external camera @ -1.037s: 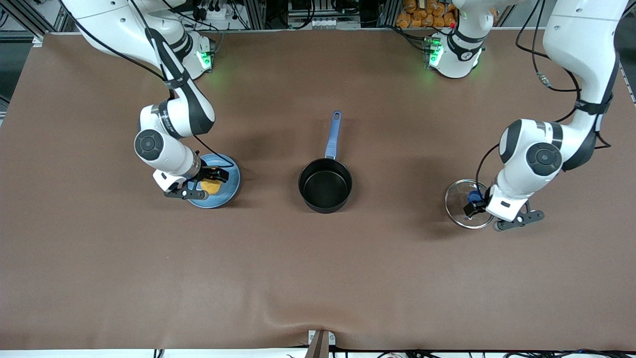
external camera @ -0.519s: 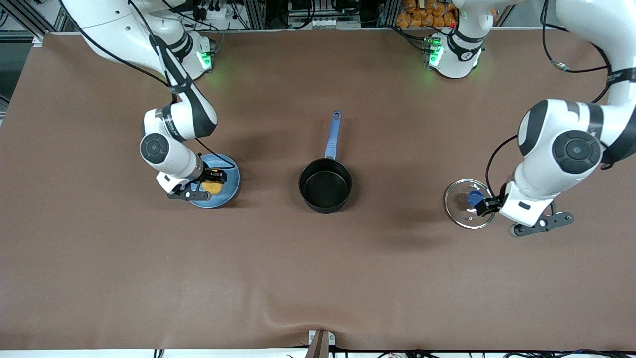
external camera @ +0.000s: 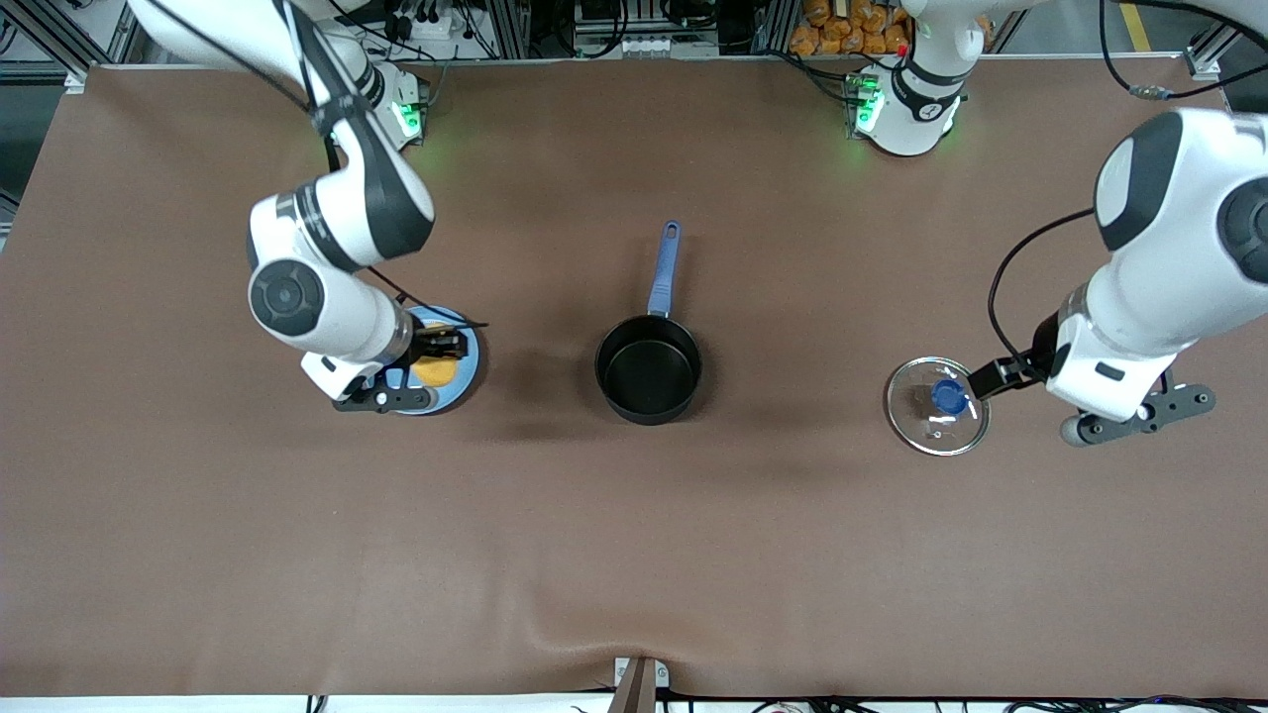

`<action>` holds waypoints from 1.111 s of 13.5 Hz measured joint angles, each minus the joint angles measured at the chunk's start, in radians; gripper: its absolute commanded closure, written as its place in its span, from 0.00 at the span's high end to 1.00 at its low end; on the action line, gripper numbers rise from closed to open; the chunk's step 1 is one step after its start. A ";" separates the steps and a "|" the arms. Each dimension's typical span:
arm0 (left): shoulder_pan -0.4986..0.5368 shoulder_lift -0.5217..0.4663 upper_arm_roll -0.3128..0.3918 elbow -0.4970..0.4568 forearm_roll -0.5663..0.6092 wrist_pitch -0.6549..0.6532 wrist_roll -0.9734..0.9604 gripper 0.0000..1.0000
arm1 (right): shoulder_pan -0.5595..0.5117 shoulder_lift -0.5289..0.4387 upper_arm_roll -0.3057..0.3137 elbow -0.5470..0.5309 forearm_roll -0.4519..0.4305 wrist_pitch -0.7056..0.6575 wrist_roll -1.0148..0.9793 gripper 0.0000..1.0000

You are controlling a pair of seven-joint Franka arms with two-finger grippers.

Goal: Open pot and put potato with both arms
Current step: 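Carry the potato over the saucepan with the right gripper and release it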

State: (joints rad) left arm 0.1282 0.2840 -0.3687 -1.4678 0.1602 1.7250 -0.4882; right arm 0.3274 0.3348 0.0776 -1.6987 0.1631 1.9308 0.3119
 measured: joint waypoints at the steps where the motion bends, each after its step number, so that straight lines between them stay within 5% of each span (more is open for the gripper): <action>1: 0.000 -0.021 0.000 0.003 -0.005 -0.022 0.025 1.00 | 0.027 0.002 0.001 0.052 0.038 -0.007 0.013 0.00; 4: 0.012 -0.092 0.002 0.005 -0.036 -0.099 0.115 1.00 | 0.139 0.066 0.003 0.181 0.078 -0.004 0.150 0.00; 8: 0.041 -0.158 0.008 0.005 -0.060 -0.153 0.240 1.00 | 0.318 0.311 -0.001 0.421 0.016 0.049 0.364 0.00; 15: 0.043 -0.182 0.007 0.025 -0.061 -0.206 0.253 1.00 | 0.392 0.457 -0.007 0.471 -0.070 0.127 0.386 0.00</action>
State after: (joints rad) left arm 0.1713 0.1025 -0.3613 -1.4428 0.0988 1.5191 -0.2356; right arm 0.7190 0.7917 0.0704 -1.2274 0.0929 2.0575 0.6980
